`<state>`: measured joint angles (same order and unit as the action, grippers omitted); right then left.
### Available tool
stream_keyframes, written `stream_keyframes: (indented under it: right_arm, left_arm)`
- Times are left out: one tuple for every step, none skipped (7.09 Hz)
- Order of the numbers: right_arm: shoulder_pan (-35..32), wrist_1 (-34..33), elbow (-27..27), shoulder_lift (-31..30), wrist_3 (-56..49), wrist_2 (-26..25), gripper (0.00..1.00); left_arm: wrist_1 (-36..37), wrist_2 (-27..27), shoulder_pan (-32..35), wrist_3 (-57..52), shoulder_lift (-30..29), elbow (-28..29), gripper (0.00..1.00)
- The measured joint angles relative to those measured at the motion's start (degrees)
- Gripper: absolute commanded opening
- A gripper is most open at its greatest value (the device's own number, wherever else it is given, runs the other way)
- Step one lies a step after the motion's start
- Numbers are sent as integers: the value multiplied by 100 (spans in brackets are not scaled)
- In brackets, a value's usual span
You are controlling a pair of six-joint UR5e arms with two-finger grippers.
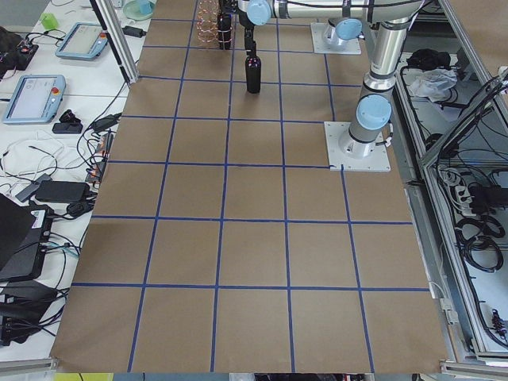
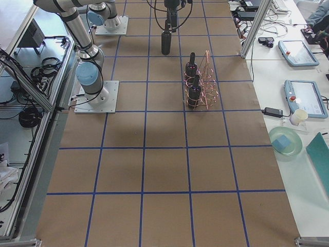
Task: Place wine into wine basket
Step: 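Open the left gripper and raise it away while the right arm approaches the bottle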
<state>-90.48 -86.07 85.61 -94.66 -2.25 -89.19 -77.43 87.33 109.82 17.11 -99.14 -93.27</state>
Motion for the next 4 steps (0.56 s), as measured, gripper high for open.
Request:
stream_keyframes:
  right_arm:
    - [9,-2,-11,-6,2,-5,100]
    - [12,-2,-36,-43,13,-10,100]
    - [15,-1,-55,-103,26,-25,100]
    - [17,-2,-45,-122,40,-5,100]
  left_arm:
    - [-39,34,-74,-9,44,211,100]
    - [-69,61,-203,-13,99,416,100]
    - [-82,72,-414,-14,158,553,100]
    - [-86,71,-734,-22,223,618,100]
